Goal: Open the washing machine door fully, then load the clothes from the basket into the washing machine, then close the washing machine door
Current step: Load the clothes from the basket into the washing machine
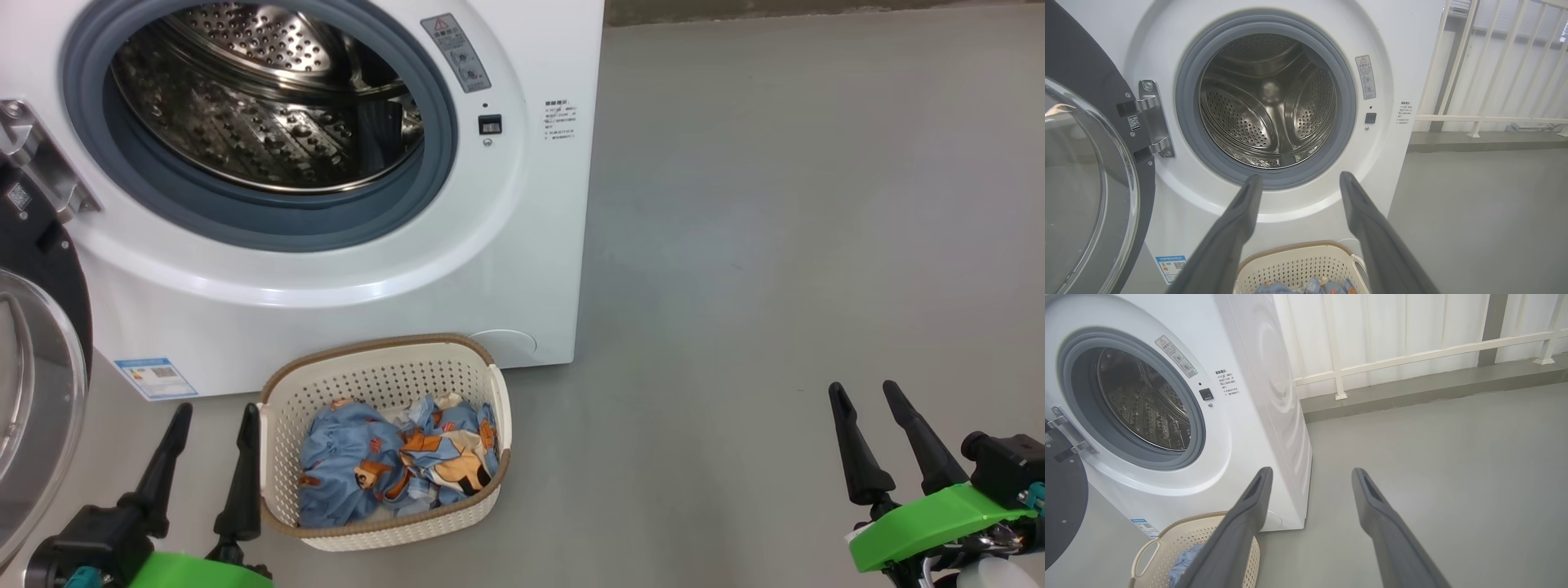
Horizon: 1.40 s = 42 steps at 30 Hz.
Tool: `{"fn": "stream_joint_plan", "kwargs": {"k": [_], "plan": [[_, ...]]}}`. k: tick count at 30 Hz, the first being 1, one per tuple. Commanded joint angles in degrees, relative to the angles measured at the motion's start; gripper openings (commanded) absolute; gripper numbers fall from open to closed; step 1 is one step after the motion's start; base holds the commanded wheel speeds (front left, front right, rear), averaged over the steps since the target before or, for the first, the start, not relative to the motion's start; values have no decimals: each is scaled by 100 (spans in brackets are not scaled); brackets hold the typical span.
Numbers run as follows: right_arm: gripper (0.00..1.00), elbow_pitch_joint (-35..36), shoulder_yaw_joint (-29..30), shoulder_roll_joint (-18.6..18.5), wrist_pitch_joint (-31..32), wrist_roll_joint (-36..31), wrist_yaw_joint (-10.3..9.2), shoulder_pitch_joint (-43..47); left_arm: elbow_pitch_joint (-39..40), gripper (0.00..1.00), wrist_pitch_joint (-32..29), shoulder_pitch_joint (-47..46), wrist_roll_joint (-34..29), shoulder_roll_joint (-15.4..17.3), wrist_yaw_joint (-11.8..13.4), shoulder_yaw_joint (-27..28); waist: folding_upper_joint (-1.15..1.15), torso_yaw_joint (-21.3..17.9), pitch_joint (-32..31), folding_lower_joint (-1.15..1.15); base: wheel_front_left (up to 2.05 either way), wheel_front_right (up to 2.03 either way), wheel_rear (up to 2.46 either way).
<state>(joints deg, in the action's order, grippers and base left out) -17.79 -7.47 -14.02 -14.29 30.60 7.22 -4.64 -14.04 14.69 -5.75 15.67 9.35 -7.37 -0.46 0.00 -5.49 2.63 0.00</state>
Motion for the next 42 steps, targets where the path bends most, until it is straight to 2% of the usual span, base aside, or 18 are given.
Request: {"fn": "stream_joint_plan", "kwargs": {"k": [1,20,33,42], "plan": [[100,135,-97,-136,-71,-72,26,-55,198,100,30,-109,42,107,-12,166,0,0,5,0,0,0,0],[100,169,-84,-97,-71,-91,26,-157,34,100,30,-261,292,192,-12,92,0,-6,181,0,23,-37,14],[100,176,-77,-42,-71,-93,26,-267,66,100,30,-426,323,318,-12,-165,0,-63,334,0,72,-186,114],[100,164,-39,-25,-71,-88,26,-235,41,100,30,-387,403,313,-12,-279,0,-69,338,0,29,-61,32]]}}
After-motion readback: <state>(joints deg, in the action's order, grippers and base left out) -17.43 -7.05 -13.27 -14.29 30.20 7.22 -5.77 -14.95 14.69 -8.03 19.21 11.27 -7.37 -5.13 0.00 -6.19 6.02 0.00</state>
